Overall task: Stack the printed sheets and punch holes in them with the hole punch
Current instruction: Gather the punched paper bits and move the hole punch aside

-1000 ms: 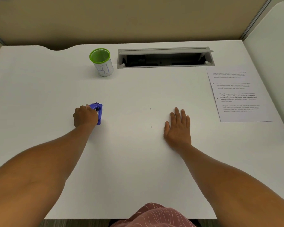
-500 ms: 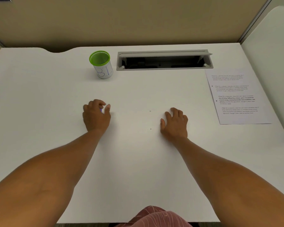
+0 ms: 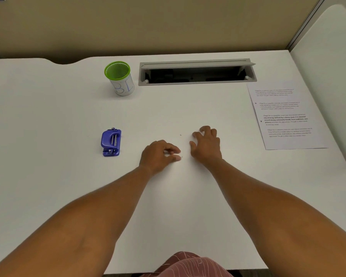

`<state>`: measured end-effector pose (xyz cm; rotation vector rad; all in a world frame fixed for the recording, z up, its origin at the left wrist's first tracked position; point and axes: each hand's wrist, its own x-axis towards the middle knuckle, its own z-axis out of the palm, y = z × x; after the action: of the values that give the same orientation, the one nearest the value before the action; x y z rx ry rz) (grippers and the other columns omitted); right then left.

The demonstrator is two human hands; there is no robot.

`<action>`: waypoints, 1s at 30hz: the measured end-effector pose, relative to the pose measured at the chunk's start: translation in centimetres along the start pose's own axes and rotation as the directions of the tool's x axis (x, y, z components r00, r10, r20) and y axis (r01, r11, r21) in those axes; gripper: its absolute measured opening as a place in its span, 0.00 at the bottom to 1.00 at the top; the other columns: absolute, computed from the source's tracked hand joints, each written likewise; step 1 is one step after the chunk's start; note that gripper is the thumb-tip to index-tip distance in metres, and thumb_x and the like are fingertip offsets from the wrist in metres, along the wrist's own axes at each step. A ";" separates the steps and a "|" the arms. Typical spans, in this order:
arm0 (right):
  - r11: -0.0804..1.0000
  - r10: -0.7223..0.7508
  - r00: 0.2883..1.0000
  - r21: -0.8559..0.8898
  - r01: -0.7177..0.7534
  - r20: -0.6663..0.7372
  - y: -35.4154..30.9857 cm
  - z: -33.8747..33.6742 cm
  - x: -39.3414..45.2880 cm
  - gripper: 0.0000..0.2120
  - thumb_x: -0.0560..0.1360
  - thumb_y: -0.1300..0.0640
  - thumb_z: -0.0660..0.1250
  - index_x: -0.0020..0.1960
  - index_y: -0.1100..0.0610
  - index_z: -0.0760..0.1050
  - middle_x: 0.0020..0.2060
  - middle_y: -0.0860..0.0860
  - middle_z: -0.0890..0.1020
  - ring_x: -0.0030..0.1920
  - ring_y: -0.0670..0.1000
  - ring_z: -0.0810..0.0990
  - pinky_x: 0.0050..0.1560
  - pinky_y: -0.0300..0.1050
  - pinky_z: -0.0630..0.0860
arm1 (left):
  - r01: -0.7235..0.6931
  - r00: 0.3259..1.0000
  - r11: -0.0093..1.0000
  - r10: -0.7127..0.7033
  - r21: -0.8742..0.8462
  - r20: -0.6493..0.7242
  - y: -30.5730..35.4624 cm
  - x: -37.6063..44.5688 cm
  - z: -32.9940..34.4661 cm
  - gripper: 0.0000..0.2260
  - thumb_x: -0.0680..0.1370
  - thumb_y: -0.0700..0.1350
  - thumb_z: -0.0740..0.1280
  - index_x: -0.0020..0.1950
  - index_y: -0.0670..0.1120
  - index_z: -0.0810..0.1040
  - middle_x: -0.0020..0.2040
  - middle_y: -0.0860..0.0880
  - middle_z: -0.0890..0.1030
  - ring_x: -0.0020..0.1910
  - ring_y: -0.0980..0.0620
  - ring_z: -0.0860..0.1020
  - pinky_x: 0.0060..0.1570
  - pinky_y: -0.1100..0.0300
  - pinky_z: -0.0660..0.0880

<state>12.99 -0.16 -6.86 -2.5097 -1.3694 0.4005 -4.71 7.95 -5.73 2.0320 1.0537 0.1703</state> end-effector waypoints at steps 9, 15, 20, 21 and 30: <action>1.000 0.009 1.000 -0.008 -0.010 -0.017 -0.2 0.1 -0.1 0.17 0.77 0.51 0.61 0.63 0.55 0.74 0.66 0.53 0.67 0.65 0.57 0.63 0.60 0.51 0.66 | -0.064 0.998 0.989 0.065 0.135 -0.002 1.0 0.0 0.6 0.06 0.69 0.59 0.73 0.42 0.61 0.83 0.42 0.60 0.79 0.42 0.67 0.77 0.44 0.65 0.72; 1.000 -0.004 1.000 0.027 0.003 0.023 -1.1 -0.3 0.7 0.15 0.77 0.53 0.62 0.62 0.55 0.75 0.61 0.53 0.68 0.61 0.56 0.66 0.56 0.50 0.70 | -0.109 0.993 0.960 0.093 0.258 0.074 1.4 0.5 0.8 0.03 0.73 0.54 0.70 0.43 0.55 0.81 0.42 0.56 0.78 0.41 0.59 0.77 0.44 0.61 0.72; 0.993 -0.015 0.998 0.116 0.008 0.061 -2.0 -0.5 1.6 0.14 0.78 0.53 0.63 0.62 0.54 0.76 0.58 0.52 0.71 0.60 0.54 0.68 0.55 0.50 0.73 | -0.088 0.990 0.962 0.056 0.259 0.130 1.1 1.0 1.0 0.02 0.74 0.49 0.68 0.42 0.54 0.80 0.42 0.57 0.78 0.40 0.58 0.77 0.41 0.63 0.69; 0.993 -0.021 0.998 0.120 0.013 0.063 -2.1 -0.5 1.8 0.14 0.78 0.53 0.63 0.62 0.53 0.76 0.57 0.52 0.71 0.60 0.53 0.69 0.54 0.49 0.73 | -0.093 0.988 0.963 0.058 0.253 0.144 1.0 1.1 0.9 0.01 0.74 0.49 0.68 0.43 0.54 0.79 0.41 0.57 0.78 0.40 0.58 0.77 0.41 0.64 0.69; 0.984 -0.009 0.997 0.177 -0.004 0.072 -3.0 -0.3 3.4 0.10 0.77 0.54 0.63 0.54 0.51 0.81 0.53 0.49 0.75 0.58 0.49 0.71 0.48 0.45 0.72 | -0.075 0.979 0.980 0.038 0.182 0.201 0.2 1.5 0.0 0.01 0.74 0.50 0.68 0.43 0.57 0.79 0.37 0.66 0.77 0.38 0.68 0.76 0.38 0.69 0.66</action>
<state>12.53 4.22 -5.98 -2.3701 -1.3010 0.5909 -3.59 8.97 -5.91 2.1985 0.9169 -0.1044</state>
